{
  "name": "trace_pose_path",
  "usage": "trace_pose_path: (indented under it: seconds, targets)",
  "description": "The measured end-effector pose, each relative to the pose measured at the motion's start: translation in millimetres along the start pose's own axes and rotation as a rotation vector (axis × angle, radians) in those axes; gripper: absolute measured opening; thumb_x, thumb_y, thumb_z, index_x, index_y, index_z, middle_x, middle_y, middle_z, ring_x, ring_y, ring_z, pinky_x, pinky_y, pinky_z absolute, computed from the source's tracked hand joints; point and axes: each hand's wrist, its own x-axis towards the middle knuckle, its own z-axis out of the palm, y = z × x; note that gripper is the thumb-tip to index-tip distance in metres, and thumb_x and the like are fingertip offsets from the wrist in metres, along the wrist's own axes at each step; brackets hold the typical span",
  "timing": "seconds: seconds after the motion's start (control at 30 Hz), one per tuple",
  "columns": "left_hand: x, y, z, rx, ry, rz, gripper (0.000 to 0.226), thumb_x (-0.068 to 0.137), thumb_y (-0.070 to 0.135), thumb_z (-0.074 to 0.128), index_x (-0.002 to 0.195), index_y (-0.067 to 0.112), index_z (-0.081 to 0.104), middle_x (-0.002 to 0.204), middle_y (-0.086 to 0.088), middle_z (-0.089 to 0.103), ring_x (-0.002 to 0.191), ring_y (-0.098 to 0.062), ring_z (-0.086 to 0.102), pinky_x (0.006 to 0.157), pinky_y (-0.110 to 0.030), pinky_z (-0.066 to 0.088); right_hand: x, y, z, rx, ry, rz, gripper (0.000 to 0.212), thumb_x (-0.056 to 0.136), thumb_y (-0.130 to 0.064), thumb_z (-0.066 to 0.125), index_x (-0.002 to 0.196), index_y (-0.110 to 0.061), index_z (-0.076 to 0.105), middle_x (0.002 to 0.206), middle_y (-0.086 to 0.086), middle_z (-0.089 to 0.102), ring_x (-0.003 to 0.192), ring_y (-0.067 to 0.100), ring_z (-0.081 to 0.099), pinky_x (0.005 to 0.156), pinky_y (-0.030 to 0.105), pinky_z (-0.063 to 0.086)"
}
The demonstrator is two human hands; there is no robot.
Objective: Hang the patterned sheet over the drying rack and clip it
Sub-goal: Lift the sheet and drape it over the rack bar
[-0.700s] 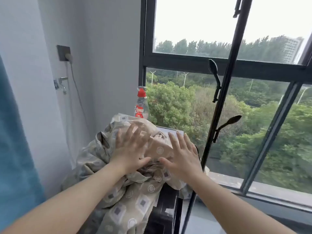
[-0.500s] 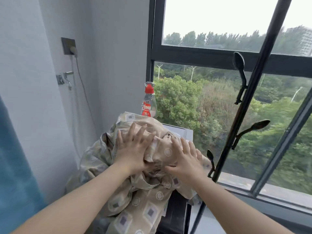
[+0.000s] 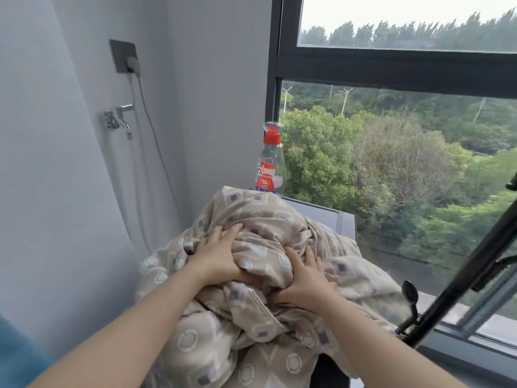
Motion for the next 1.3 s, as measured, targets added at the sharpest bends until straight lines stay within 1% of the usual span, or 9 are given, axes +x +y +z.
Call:
trace_pose_path:
  seconds: [0.17, 0.3, 0.63, 0.8, 0.93, 1.0, 1.1, 1.2, 1.3]
  targets:
    - [10, -7, 12, -0.034, 0.086, 0.018, 0.093, 0.063, 0.046, 0.074, 0.142, 0.040, 0.025, 0.135, -0.002, 0.040, 0.129, -0.023, 0.040, 0.107, -0.033, 0.034, 7, 1, 9, 0.039, 0.001, 0.053, 0.095, 0.060, -0.054, 0.072, 0.138, -0.048, 0.019, 0.158, -0.001, -0.004, 0.141, 0.033, 0.014, 0.104, 0.054, 0.030]
    - [13, -8, 19, -0.099, 0.302, -0.055, 0.056, 0.072, 0.042, 0.067, 0.123, 0.033, 0.046, 0.114, 0.000, 0.064, 0.106, -0.024, 0.059, 0.083, -0.027, 0.044, 12, -2, 15, 0.055, 0.086, 0.065, 0.070, 0.065, -0.050, 0.071, 0.125, -0.038, 0.035, 0.140, 0.008, 0.027, 0.125, 0.036, 0.032, 0.095, 0.046, 0.038]
    - [16, -14, 30, -0.149, 0.384, -0.076, 0.023, 0.076, 0.039, 0.060, 0.093, 0.024, 0.053, 0.095, -0.004, 0.067, 0.093, -0.028, 0.061, 0.075, -0.032, 0.047, 12, -2, 25, 0.121, 0.189, 0.030, 0.026, 0.082, -0.029, 0.061, 0.102, -0.020, 0.046, 0.106, 0.004, 0.044, 0.097, 0.031, 0.056, 0.076, 0.039, 0.048]
    - [1, -7, 36, -0.070, 0.498, -0.088, 0.033, 0.076, 0.034, 0.062, 0.106, 0.022, 0.054, 0.108, -0.006, 0.056, 0.105, -0.030, 0.052, 0.076, -0.033, 0.041, 1, -2, 25, 0.070, 0.237, -0.001, 0.028, 0.085, -0.033, 0.056, 0.107, -0.020, 0.045, 0.108, 0.002, 0.047, 0.103, 0.031, 0.054, 0.068, 0.034, 0.037]
    - [-14, -7, 44, 0.008, 0.732, -0.039, 0.059, 0.070, 0.032, 0.067, 0.123, 0.029, 0.042, 0.136, -0.012, 0.031, 0.126, -0.033, 0.024, 0.094, -0.046, 0.040, -6, 15, 21, -0.025, 0.177, 0.016, 0.062, 0.072, -0.056, 0.059, 0.126, -0.040, 0.034, 0.129, -0.007, 0.038, 0.124, 0.025, 0.036, 0.097, 0.047, 0.032]
    - [-18, -7, 42, 0.021, 0.630, -0.055, 0.079, 0.073, 0.035, 0.065, 0.137, 0.041, 0.020, 0.151, -0.010, 0.004, 0.137, -0.037, 0.005, 0.101, -0.051, 0.034, -11, 24, 24, -0.011, 0.130, 0.039, 0.079, 0.063, -0.065, 0.062, 0.131, -0.050, 0.024, 0.139, -0.010, 0.025, 0.134, 0.022, 0.021, 0.102, 0.055, 0.026]
    - [-16, -8, 24, -0.129, 0.215, -0.192, 0.107, 0.070, 0.056, 0.067, 0.141, 0.051, -0.013, 0.151, 0.000, -0.031, 0.142, -0.038, -0.009, 0.111, -0.050, 0.022, -9, 32, 26, 0.071, 0.062, 0.071, 0.096, 0.058, -0.066, 0.066, 0.137, -0.054, 0.012, 0.155, -0.010, -0.001, 0.144, 0.027, 0.002, 0.106, 0.062, 0.020]
    - [-11, -19, 12, -0.176, 0.088, -0.180, 0.115, 0.065, 0.055, 0.073, 0.142, 0.050, -0.012, 0.154, -0.005, -0.024, 0.145, -0.030, 0.000, 0.114, -0.045, 0.019, -3, 30, 25, 0.073, 0.034, 0.095, 0.098, 0.058, -0.062, 0.071, 0.137, -0.052, 0.014, 0.157, -0.003, -0.004, 0.142, 0.033, 0.015, 0.107, 0.057, 0.026]
    - [-6, -31, 10, -0.296, 0.070, -0.251, 0.112, 0.051, 0.050, 0.071, 0.145, 0.045, 0.010, 0.152, -0.013, 0.022, 0.138, -0.029, 0.028, 0.111, -0.038, 0.030, 3, 26, 26, 0.120, 0.084, 0.072, 0.088, 0.057, -0.059, 0.073, 0.131, -0.047, 0.027, 0.144, 0.010, 0.027, 0.129, 0.037, 0.034, 0.103, 0.051, 0.036]
